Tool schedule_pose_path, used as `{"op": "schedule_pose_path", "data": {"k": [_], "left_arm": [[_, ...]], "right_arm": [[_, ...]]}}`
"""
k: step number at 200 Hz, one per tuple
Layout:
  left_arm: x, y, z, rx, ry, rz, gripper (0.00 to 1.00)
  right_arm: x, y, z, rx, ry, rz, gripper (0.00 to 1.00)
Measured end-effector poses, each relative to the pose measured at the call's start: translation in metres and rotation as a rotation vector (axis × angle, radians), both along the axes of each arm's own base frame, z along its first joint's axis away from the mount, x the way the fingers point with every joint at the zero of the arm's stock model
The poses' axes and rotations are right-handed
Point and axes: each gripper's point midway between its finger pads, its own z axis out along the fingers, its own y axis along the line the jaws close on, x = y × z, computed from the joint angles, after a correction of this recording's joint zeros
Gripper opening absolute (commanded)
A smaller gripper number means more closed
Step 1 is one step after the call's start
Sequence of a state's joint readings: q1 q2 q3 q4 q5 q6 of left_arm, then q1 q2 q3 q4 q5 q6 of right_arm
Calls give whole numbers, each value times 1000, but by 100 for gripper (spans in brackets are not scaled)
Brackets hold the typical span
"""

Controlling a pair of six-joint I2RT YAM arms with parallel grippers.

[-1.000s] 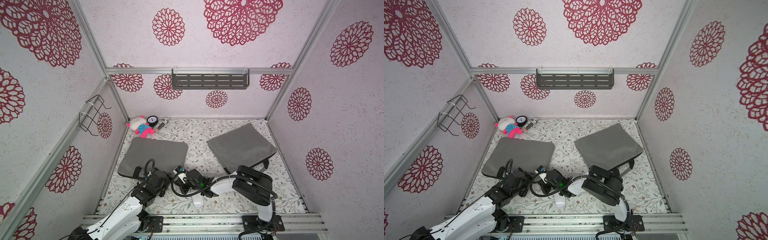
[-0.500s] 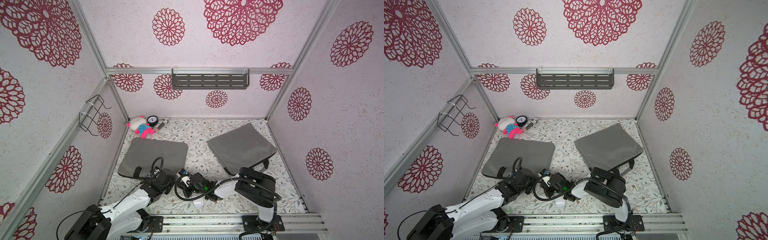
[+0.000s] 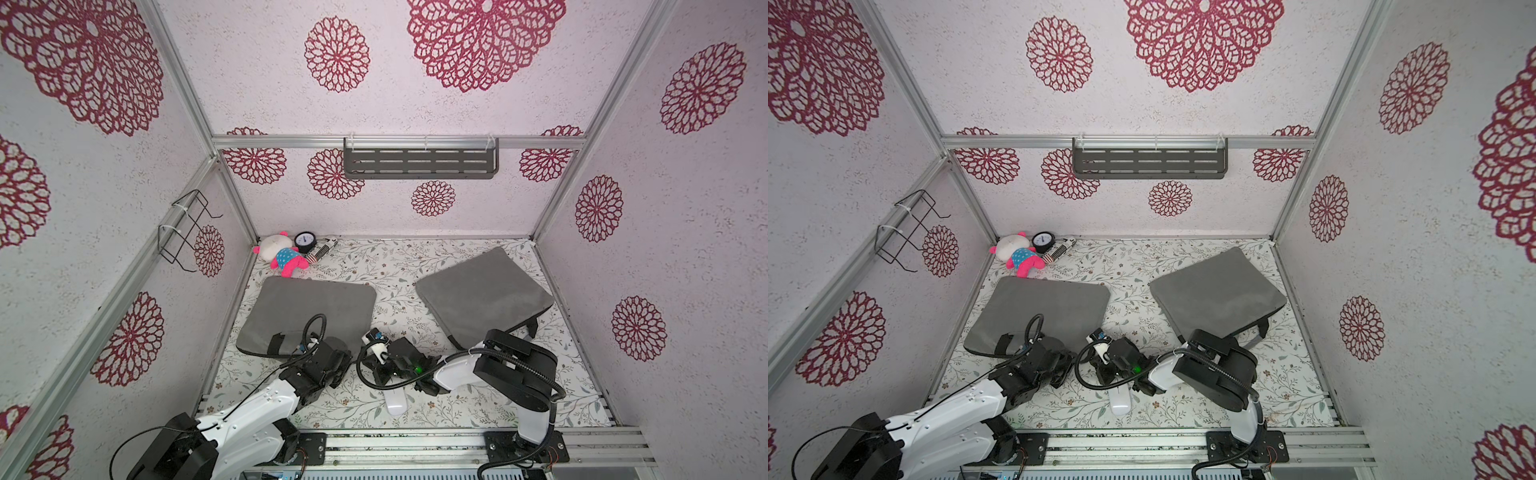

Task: Put the mouse into the laptop bag
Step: Zip the zipper on the zippered laptop bag.

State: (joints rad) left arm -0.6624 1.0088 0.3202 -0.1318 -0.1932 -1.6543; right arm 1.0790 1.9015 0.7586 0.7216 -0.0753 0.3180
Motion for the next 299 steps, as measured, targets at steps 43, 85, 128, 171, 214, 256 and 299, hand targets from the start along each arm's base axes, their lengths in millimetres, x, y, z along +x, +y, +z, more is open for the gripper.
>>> {"op": "schedule_pose_path", "data": {"k": [43,85,128,171,214,256,299], "left_arm": [[1,0,10,-25,-37,2,0],[-1,3,13,-26,-49,7,0],[-2,7,17,-28,-69,18,0],[-2,9,17,-19,-72,23,0],[-3,10,19,-2,-69,31,0],[-6,2,23,-8,-64,-9,0],[-6,3,26,4,-59,-12,0]], "right_arm": [[9,0,5,25,24,6,0],[26,4,-6,-19,56,-23,0],[30,8,-7,-42,76,-25,0],[32,10,-6,-67,97,-32,0],[28,3,-4,-51,89,-26,0],[19,-13,4,7,31,71,0],[24,-9,8,5,14,80,0]]}}
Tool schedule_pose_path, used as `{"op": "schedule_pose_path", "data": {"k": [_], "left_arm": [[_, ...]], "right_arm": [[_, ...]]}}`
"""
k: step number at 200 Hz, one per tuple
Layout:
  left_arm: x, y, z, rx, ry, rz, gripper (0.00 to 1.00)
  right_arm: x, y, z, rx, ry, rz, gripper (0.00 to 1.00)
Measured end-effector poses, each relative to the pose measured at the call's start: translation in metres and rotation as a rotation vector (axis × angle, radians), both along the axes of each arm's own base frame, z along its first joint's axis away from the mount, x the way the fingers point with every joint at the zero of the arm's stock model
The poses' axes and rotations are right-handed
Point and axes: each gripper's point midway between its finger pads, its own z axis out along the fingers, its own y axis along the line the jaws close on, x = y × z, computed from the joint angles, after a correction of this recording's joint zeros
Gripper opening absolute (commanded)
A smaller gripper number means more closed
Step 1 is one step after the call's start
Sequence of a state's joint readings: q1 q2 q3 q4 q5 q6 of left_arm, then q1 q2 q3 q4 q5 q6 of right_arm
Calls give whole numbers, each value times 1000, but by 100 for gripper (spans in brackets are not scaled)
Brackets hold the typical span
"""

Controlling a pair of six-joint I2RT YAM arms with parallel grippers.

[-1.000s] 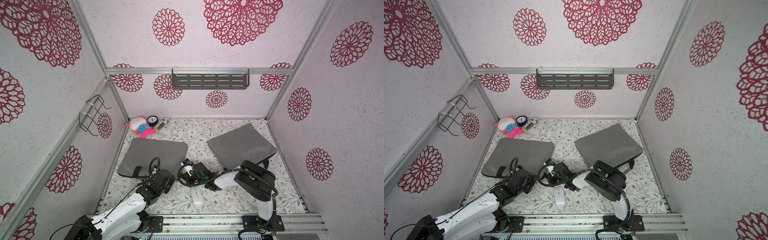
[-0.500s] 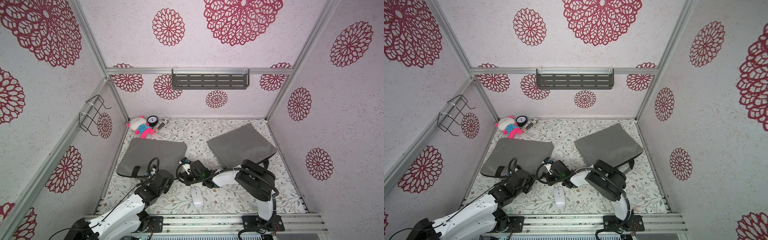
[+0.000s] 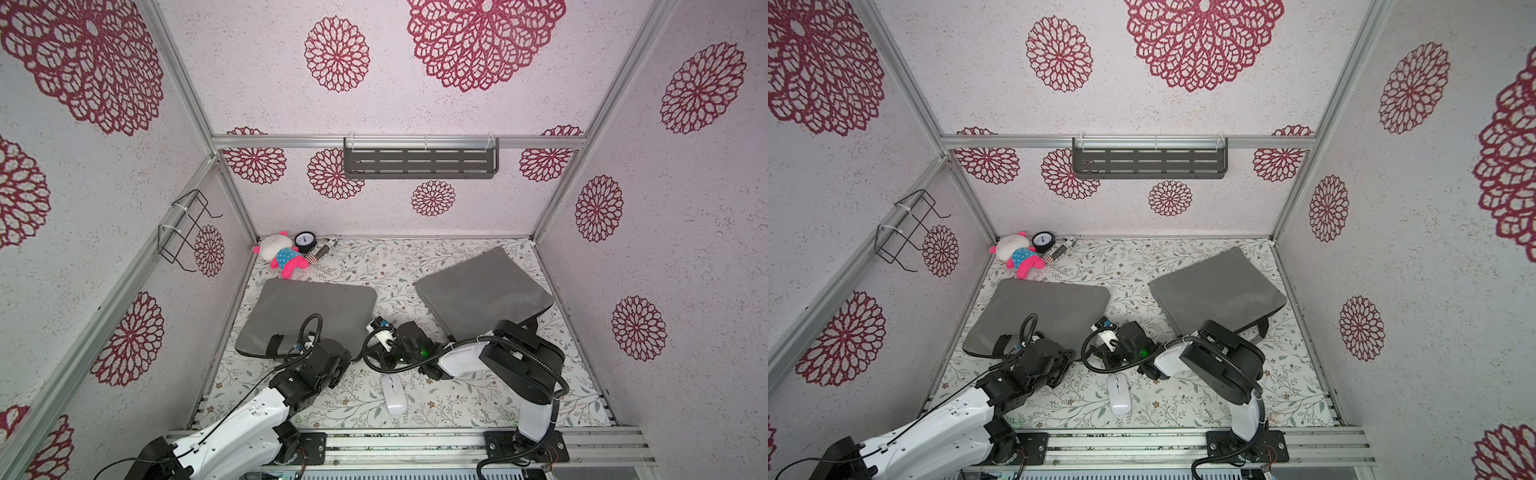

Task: Put the mouse into the laptop bag
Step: Zip the zipper on the zippered laptop bag.

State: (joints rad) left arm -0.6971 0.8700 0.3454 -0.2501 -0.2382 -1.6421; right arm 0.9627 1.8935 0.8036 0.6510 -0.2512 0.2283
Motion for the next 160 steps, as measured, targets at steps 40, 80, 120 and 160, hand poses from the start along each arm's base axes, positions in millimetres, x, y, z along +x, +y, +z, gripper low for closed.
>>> {"op": "schedule_pose_path", "data": {"k": [40,80,120,160], "left_arm": [[4,7,0,14,-10,31,0],[5,11,1,26,-17,47,0],[2,7,2,11,-12,33,0],[3,-3,-3,-7,9,14,0]], "right_arm": [[9,11,-4,-28,41,-18,0],[11,14,-4,-57,68,-25,0],[3,5,-4,-27,28,0,2],[6,-3,-1,0,11,-8,0]]}}
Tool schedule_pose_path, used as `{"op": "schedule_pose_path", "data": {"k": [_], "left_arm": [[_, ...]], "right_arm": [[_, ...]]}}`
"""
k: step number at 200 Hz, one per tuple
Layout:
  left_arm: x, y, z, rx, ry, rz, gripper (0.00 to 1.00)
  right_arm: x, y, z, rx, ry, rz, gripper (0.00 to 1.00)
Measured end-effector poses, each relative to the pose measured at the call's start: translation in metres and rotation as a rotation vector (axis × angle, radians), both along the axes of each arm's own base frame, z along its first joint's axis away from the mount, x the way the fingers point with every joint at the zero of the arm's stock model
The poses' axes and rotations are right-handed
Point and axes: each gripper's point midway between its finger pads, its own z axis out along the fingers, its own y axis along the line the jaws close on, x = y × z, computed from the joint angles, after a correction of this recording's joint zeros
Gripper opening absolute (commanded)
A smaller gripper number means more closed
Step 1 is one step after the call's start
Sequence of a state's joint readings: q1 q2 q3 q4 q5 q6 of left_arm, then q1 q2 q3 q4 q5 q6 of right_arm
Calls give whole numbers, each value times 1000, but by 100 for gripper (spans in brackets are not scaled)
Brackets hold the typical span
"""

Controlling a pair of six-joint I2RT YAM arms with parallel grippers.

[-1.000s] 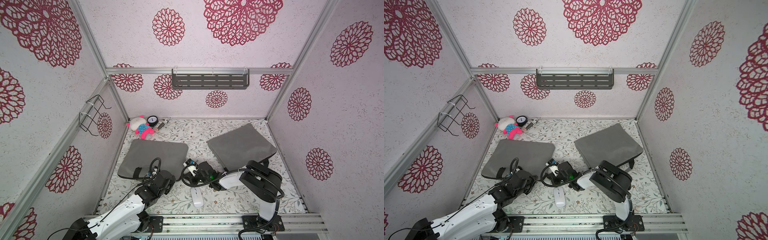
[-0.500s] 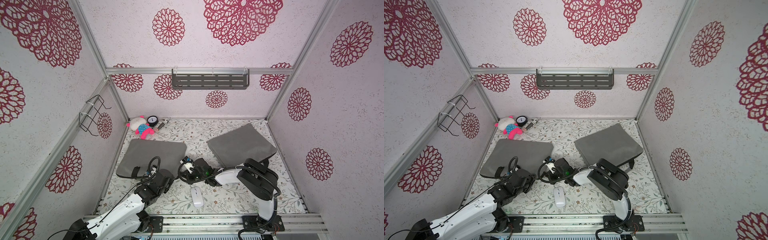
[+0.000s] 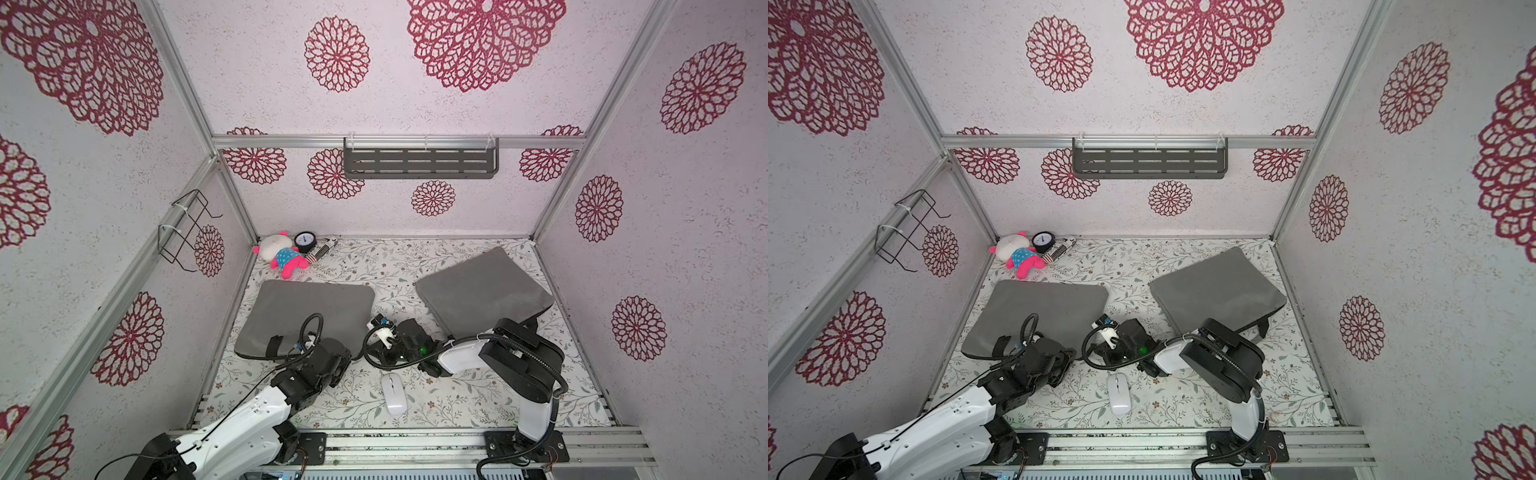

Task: Put the mouse into the laptop bag
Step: Zip the zipper on the zippered laptop bag.

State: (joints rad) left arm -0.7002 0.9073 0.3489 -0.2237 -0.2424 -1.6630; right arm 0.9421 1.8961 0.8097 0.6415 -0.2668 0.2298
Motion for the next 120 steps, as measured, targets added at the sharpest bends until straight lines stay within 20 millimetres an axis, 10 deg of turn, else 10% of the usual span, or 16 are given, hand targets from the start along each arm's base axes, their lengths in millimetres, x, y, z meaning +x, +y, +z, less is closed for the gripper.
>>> {"op": "schedule_pose_path", "data": {"k": [86,120], "left_arm": [[0,-7,-13,114,-37,142,2],[9,-29,-14,169,-20,117,78]], "right_arm": [[18,21,-21,-89,147,-29,1],[64,12,-19,-90,154,-169,1]]}}
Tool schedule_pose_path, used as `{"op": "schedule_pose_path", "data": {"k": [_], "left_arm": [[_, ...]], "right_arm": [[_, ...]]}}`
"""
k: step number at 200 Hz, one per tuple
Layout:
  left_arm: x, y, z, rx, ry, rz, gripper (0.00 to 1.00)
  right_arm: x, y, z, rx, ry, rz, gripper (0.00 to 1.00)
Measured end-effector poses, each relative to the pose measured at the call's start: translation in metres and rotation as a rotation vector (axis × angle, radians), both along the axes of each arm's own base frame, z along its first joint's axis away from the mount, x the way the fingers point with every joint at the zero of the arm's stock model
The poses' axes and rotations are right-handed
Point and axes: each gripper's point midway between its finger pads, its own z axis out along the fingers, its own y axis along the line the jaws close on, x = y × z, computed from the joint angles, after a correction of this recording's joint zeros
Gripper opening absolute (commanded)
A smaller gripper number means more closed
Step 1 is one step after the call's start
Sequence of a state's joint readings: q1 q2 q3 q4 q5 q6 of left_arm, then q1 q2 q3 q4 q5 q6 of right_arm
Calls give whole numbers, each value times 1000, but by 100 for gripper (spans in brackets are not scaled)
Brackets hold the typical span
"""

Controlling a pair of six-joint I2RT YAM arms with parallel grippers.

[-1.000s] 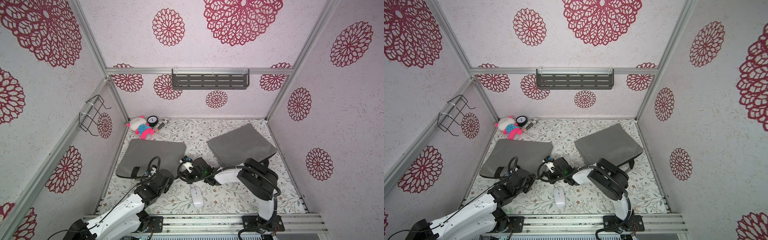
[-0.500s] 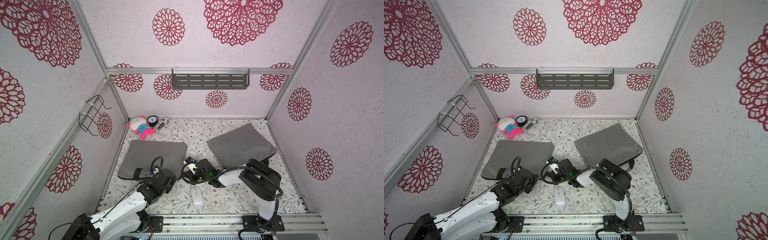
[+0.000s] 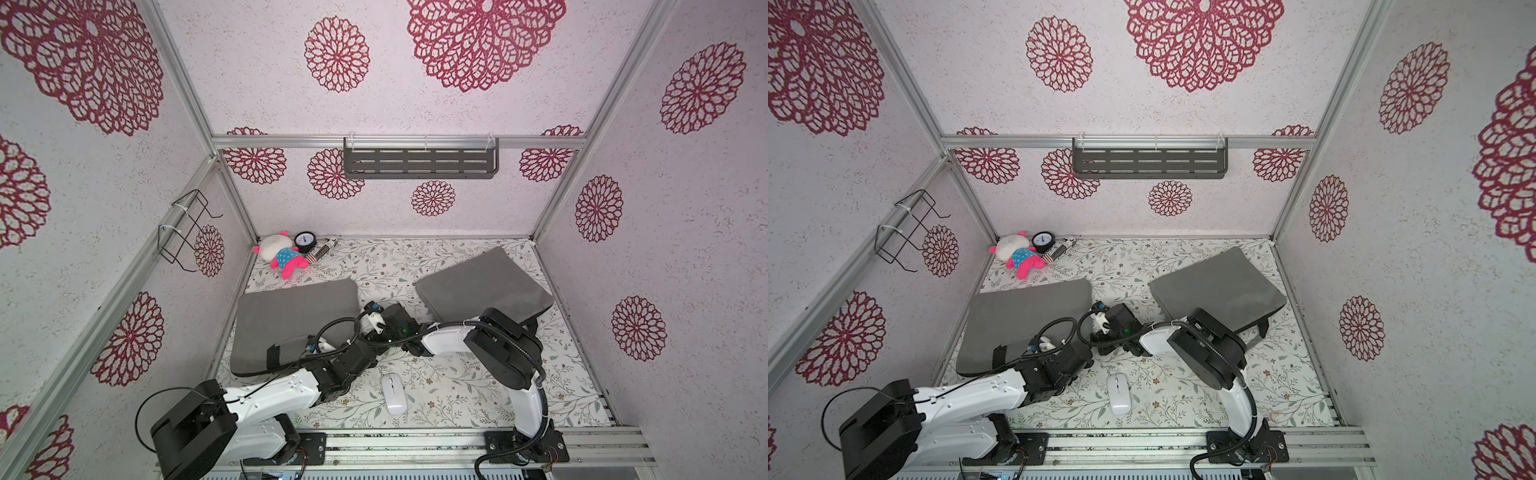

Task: Put the mouse into the laptop bag
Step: Zip the zipper on the zippered laptop bag.

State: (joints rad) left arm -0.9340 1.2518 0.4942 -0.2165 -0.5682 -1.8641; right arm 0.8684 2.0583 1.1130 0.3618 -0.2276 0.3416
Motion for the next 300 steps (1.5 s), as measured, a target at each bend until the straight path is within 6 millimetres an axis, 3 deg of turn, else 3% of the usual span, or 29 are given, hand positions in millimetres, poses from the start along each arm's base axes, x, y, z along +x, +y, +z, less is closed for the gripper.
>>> {"op": "schedule_pose_path", "data": {"k": [21,38,48,92,117,125,151,180,216,254,279,300], "left_arm": [[4,-21,6,4,21,-59,94],[12,-26,14,-1,27,-82,100],[16,-24,16,-3,33,-85,98],[26,18,32,36,53,-60,98],[25,44,53,51,22,-41,98],[24,53,59,58,13,-32,98],[20,91,65,77,6,38,98],[-1,125,43,107,73,98,98],[-26,141,22,118,130,133,98],[-33,156,8,142,186,194,98],[-34,170,0,163,233,240,98],[-32,178,-6,161,262,260,98]], "right_arm": [[56,-28,1,1,-42,-162,2],[80,-48,0,-18,-60,-258,2],[89,-58,0,-26,-63,-300,4],[107,-70,2,-29,-33,-369,22],[122,-75,5,-42,-23,-416,43],[126,-77,7,-49,-28,-425,45],[129,-84,7,-71,-25,-449,47],[128,-86,7,-84,-26,-446,48],[113,-99,7,-94,-20,-454,48],[91,-119,7,-99,-10,-471,54],[90,-114,11,-69,-6,-461,65],[92,-103,17,-38,2,-430,67]]}}
